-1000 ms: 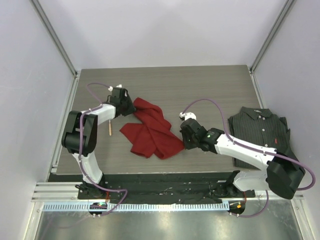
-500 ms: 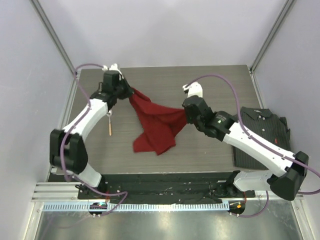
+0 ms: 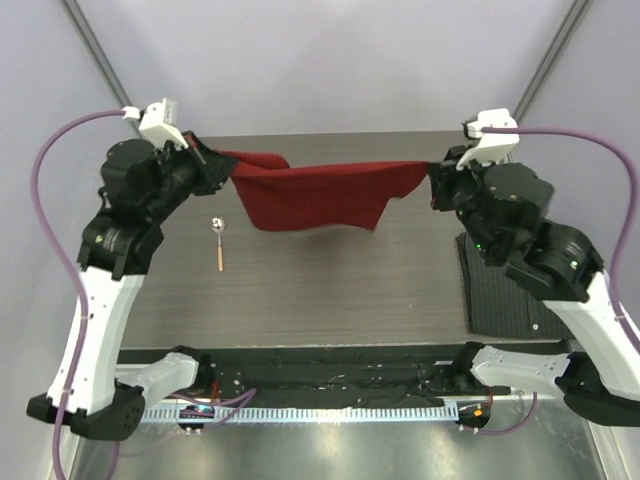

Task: Fold the napkin, place the utensils inside, and roll it up
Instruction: Flatten the napkin out

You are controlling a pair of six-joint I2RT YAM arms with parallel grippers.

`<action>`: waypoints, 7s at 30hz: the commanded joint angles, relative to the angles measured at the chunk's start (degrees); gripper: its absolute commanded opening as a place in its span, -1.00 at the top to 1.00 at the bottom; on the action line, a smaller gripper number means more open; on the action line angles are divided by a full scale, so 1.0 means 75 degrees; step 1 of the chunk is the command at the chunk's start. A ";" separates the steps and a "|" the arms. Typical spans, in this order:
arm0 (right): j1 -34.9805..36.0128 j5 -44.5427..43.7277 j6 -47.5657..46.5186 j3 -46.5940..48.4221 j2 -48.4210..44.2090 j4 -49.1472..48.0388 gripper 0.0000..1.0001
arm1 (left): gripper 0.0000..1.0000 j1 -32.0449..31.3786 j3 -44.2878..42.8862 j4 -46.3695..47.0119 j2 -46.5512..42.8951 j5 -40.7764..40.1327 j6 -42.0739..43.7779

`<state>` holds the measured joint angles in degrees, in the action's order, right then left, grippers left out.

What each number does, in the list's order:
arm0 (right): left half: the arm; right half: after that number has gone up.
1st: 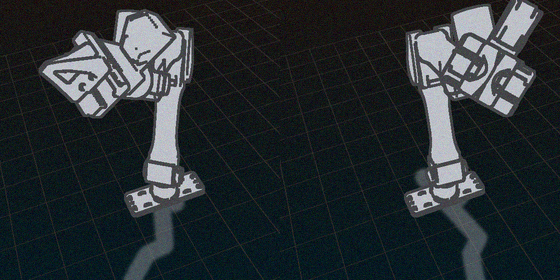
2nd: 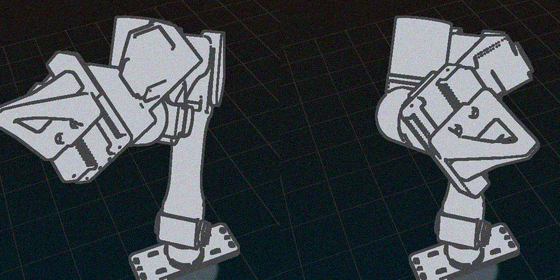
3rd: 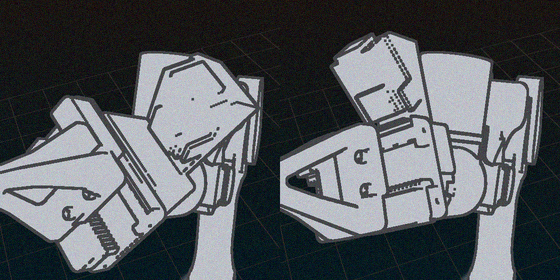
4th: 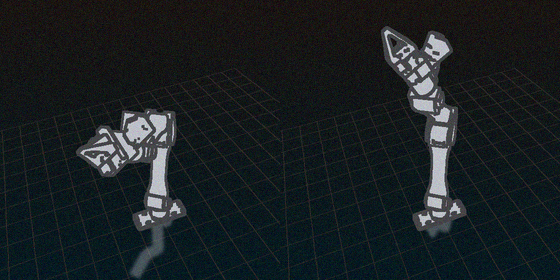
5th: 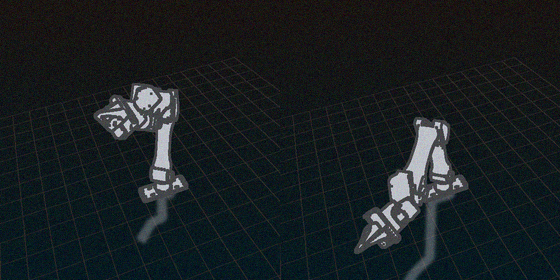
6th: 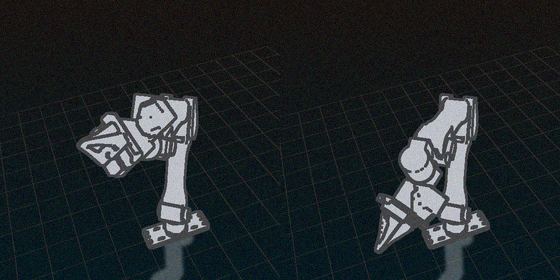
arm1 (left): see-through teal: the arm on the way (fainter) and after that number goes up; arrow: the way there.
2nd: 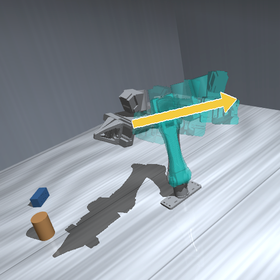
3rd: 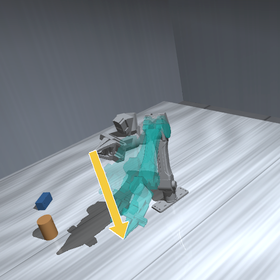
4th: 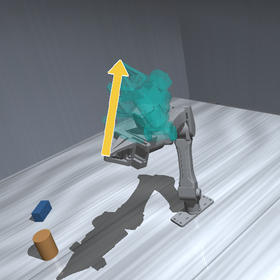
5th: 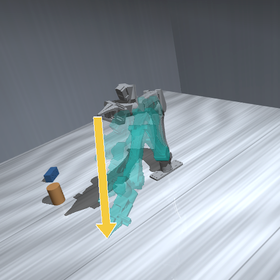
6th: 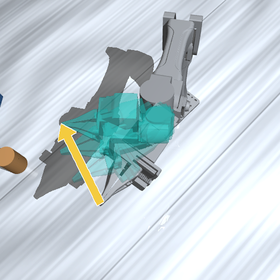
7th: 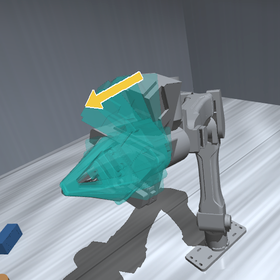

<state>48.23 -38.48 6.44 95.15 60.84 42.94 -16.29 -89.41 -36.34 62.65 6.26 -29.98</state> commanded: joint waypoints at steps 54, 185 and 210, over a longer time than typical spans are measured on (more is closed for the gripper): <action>-0.0137 -0.0620 -0.1092 0.1001 -0.0179 0.0135 0.98 | 0.99 0.0192 -0.0515 -0.0899 -0.1416 0.0759 -0.0303; -0.5130 0.4557 0.2282 -0.5609 0.1392 -0.1365 -0.02 | -0.11 -0.1554 0.4890 0.2806 0.4232 -0.1351 -0.0433; -0.5141 0.4732 0.2282 -0.5715 0.1170 -0.1436 -0.02 | 0.46 -0.2468 0.5194 0.2384 0.4514 -0.1561 -0.0503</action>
<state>9.67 -3.29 23.88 52.40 72.49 33.87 -33.54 -52.25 -15.18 95.15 -3.92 -32.86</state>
